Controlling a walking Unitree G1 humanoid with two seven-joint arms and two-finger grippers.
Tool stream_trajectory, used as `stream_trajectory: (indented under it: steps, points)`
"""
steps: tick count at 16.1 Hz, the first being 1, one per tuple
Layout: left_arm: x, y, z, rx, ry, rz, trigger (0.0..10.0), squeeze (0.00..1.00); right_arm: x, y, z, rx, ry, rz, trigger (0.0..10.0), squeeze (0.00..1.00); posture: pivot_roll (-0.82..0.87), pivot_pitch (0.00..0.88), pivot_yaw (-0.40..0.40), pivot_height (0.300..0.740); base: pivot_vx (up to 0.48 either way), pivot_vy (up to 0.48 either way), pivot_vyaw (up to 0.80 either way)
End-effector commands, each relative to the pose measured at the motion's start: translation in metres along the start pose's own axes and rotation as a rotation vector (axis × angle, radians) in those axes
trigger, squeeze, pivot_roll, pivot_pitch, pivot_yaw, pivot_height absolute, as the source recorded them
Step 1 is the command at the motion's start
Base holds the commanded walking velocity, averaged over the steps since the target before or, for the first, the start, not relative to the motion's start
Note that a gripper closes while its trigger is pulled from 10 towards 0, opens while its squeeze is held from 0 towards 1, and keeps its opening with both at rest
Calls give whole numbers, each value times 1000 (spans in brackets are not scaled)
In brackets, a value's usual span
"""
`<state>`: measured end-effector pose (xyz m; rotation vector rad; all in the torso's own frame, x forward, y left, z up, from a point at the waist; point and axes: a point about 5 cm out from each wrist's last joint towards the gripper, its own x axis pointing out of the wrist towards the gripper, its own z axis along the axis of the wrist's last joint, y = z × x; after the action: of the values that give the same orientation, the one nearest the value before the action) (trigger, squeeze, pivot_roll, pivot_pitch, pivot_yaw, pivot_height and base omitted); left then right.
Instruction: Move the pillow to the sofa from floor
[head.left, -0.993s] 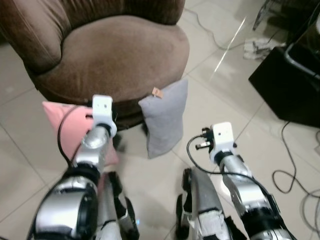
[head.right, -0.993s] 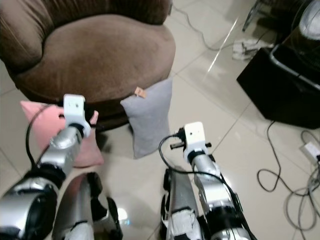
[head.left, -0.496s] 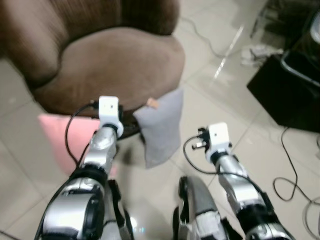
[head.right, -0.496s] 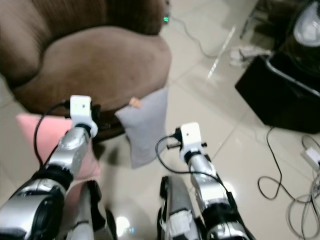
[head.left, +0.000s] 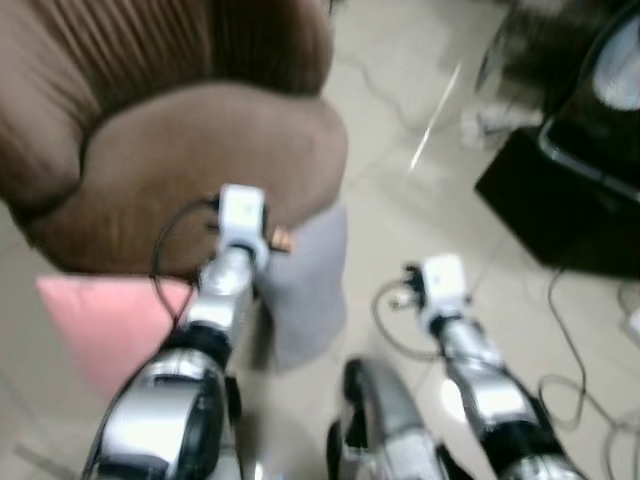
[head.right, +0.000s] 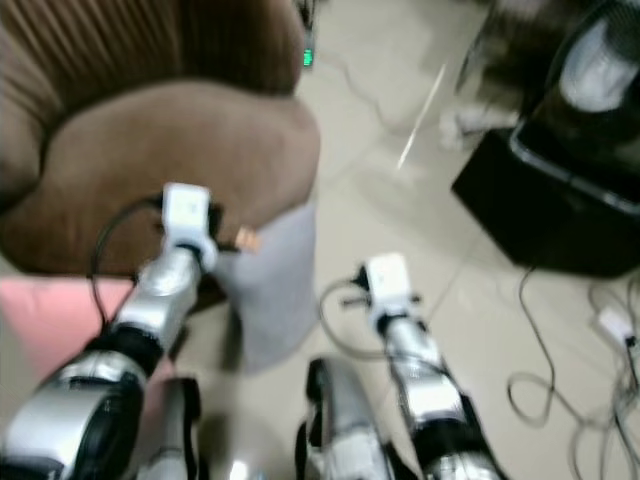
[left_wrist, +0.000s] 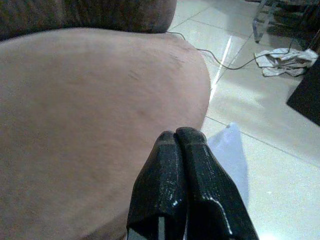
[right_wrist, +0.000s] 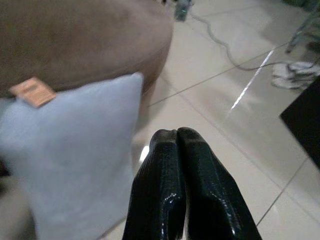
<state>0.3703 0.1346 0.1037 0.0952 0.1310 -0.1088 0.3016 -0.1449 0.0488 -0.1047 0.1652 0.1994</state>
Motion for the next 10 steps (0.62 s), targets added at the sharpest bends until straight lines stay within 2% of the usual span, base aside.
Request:
stream_trajectory:
  steps: [1,3,6,10]
  points:
    - [-3,10,-8,10,35,42,10000,0,0,10,-1,6,1,26,10000,0,-115,168,-88,569,394,-274,0]
    - [-4,10,-10,4,41,52,10000,0,1,9,1,6,0,26,10000,0,-116,168,-87,569,390,-276,0]
    - [-5,10,-14,38,60,62,10000,0,2,8,2,1,1,30,10000,0,-111,168,-90,569,384,-282,0]
    - [-7,13,-17,44,67,84,10000,0,2,12,3,-9,-3,48,10000,0,-106,168,-91,569,0,-449,0]
